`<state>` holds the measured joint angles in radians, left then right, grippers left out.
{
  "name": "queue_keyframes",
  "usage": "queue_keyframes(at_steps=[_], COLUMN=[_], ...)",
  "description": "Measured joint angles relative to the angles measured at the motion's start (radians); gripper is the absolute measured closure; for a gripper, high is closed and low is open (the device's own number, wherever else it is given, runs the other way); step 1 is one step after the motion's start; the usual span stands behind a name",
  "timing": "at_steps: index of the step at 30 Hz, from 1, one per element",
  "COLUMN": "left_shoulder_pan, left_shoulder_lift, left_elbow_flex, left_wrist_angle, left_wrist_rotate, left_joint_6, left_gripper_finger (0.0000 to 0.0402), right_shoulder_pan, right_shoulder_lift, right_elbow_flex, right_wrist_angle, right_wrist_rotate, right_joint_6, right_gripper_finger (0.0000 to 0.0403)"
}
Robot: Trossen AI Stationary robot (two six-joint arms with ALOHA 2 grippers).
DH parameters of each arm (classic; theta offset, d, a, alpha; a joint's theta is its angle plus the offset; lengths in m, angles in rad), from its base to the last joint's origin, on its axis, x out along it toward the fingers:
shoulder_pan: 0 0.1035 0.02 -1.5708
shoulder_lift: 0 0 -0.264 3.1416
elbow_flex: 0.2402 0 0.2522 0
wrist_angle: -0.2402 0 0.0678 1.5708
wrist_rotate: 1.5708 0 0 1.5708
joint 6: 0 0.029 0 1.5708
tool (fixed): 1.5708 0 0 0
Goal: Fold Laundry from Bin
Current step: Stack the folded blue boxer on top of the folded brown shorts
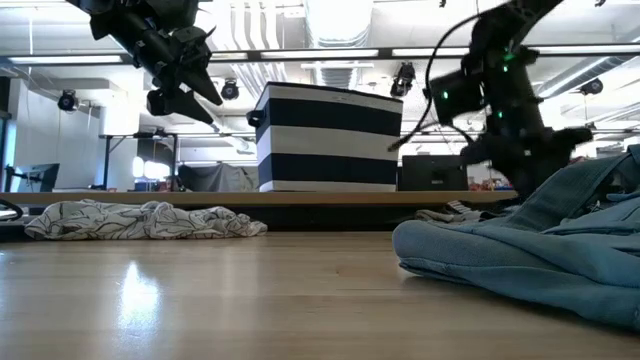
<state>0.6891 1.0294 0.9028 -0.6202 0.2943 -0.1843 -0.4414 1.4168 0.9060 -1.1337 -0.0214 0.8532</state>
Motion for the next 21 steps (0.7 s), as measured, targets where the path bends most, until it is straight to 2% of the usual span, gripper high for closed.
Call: queue_keyframes(at_steps=[5,11,13,17,21], left_shoulder_pan=[0.0,0.0,0.0,0.0,0.0], left_shoulder_lift=[0.0,0.0,0.0,0.0,0.0], left_elbow_flex=[0.0,0.0,0.0,0.0,0.0], left_wrist_angle=[0.0,0.0,0.0,0.0,0.0], left_wrist_rotate=[0.0,0.002,0.002,0.002,0.003], left_joint_6=[0.0,0.0,0.0,0.0,0.0], left_gripper_finger=[0.0171,0.0171,0.0171,0.0171,0.0171], right_shoulder_pan=[0.008,-0.059,-0.094,-0.206,-0.358], right_shoulder_lift=[0.008,-0.032,-0.045,-0.06,-0.044], right_elbow_flex=[-0.046,0.09,0.158,0.274,0.29], right_wrist_angle=[0.184,0.006,-0.067,-0.122,-0.074], right_wrist_rotate=[-0.091,-0.079,-0.047,0.116,0.155], right_joint_6=[0.075,0.007,-0.036,-0.108,-0.182], right_gripper_finger=[0.022,0.022,0.022,0.022,0.022])
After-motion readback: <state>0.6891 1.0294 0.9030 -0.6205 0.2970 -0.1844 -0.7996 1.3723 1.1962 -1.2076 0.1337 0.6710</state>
